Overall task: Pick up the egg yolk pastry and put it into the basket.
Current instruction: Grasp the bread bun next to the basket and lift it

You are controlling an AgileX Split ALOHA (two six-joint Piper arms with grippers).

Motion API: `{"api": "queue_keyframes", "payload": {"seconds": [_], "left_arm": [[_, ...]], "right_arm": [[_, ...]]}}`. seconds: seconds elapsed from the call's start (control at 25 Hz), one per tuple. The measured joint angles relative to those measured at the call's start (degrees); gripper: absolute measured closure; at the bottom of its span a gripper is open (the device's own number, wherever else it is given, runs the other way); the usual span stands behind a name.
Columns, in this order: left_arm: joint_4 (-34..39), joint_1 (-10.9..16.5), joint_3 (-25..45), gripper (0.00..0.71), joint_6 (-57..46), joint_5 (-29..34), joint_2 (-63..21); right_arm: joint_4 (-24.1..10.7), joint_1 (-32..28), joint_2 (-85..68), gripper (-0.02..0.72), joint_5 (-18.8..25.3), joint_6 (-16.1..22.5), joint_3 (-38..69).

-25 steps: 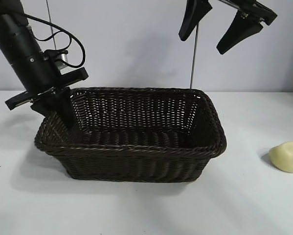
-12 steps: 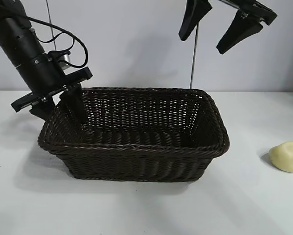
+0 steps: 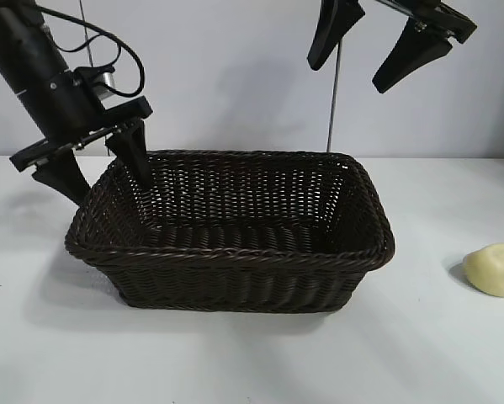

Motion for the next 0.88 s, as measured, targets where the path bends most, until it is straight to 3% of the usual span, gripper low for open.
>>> {"api": "queue_keyframes", "payload": {"seconds": [0.36, 0.6, 0.88], "left_arm": [[-0.04, 0.00, 0.00, 0.160, -0.95, 2.10, -9.97], [-5.32, 0.00, 0.20, 0.160, -1.23, 3.00, -14.75], [-12.25, -0.10, 8.02, 0.160, -0.16, 0.28, -15.39]], "right_arm": [[0.00, 0.00, 0.00, 0.114, 0.11, 0.00, 0.00], [0.00, 0.00, 0.00, 0.114, 0.24, 0.02, 0.00], [0.00, 0.00, 0.00, 0.114, 1.52, 0.02, 0.00]]}}
